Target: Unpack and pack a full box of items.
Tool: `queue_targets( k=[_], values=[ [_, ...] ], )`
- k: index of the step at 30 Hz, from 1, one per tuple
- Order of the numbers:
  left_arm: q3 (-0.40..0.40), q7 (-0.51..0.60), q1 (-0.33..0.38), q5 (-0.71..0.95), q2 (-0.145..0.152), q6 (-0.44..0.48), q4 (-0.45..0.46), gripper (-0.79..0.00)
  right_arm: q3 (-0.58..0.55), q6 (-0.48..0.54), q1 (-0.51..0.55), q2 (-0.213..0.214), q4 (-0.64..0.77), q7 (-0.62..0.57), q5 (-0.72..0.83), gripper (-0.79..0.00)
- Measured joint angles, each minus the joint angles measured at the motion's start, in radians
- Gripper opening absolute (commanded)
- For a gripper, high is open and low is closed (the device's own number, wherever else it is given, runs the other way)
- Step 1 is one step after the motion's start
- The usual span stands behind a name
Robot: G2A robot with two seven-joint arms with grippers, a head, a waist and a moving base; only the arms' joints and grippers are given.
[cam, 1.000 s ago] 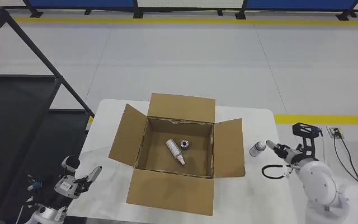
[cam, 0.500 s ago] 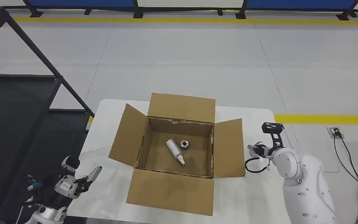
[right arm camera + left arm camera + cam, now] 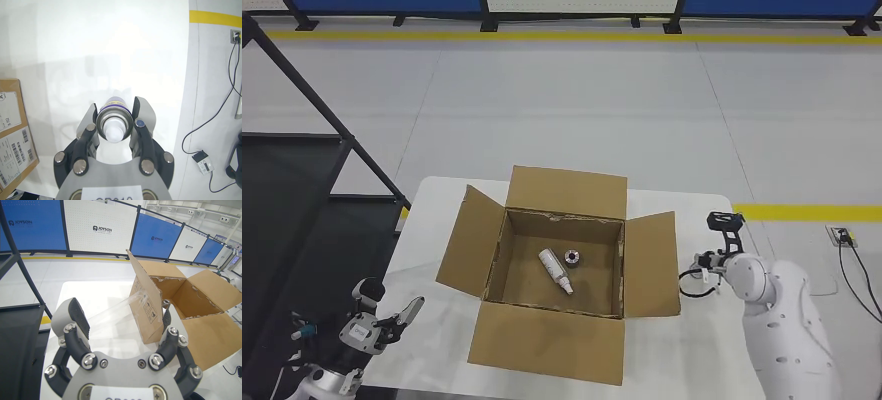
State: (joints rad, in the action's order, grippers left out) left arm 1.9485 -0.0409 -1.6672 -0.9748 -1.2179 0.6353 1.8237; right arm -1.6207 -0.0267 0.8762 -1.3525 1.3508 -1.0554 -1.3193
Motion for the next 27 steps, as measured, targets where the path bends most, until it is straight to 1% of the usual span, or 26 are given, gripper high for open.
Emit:
queue_targets(
  k=[3,5,9,10,13,16,18,19,20,21,23,25,27],
  values=[
    [0.000,0.000,0.000,0.000,0.000,0.000,0.000,0.000,-0.031,-0.029,0.038,0.004,0.095,0.014,0.031,-0.785],
    [0.000,0.000,0.000,0.000,0.000,0.000,0.000,0.000,-0.062,-0.057,0.080,0.005,0.200,0.029,0.077,-0.785],
    [0.000,0.000,0.000,0.000,0.000,0.000,0.000,0.000,-0.098,-0.109,0.205,-0.002,0.479,0.078,0.216,-0.785],
    [0.000,0.000,0.000,0.000,0.000,0.000,0.000,0.000,-0.092,-0.115,0.254,-0.005,0.575,0.103,0.251,-0.785],
    [0.000,0.000,0.000,0.000,0.000,0.000,0.000,0.000,-0.050,-0.111,0.379,-0.011,0.802,0.185,0.300,-0.785],
    [0.000,0.000,0.000,0.000,0.000,0.000,0.000,0.000,0.018,-0.080,0.478,-0.013,0.967,0.273,0.284,-0.785],
    [0.000,0.000,0.000,0.000,0.000,0.000,0.000,0.000,0.077,-0.039,0.507,-0.013,1.005,0.328,0.268,-0.785],
    [0.000,0.000,0.000,0.000,0.000,0.000,0.000,0.000,0.119,0.000,0.512,-0.012,1.004,0.351,0.256,-0.785],
    [0.000,0.000,0.000,0.000,0.000,0.000,0.000,0.000,0.152,0.029,0.511,-0.011,1.002,0.351,0.240,-0.785],
    [0.000,0.000,0.000,0.000,0.000,0.000,0.000,0.000,0.184,0.054,0.507,-0.010,1.000,0.332,0.220,-0.785],
    [0.000,0.000,0.000,0.000,0.000,0.000,0.000,0.000,0.264,0.091,0.478,-0.007,0.985,0.238,0.168,-0.785],
    [0.000,0.000,0.000,0.000,0.000,0.000,0.000,0.000,0.350,0.088,0.412,-0.010,0.920,0.136,0.101,-0.785],
    [0.000,0.000,0.000,0.000,0.000,0.000,0.000,0.000,0.434,0.068,0.336,-0.018,0.831,0.068,0.042,-0.785]
  ],
)
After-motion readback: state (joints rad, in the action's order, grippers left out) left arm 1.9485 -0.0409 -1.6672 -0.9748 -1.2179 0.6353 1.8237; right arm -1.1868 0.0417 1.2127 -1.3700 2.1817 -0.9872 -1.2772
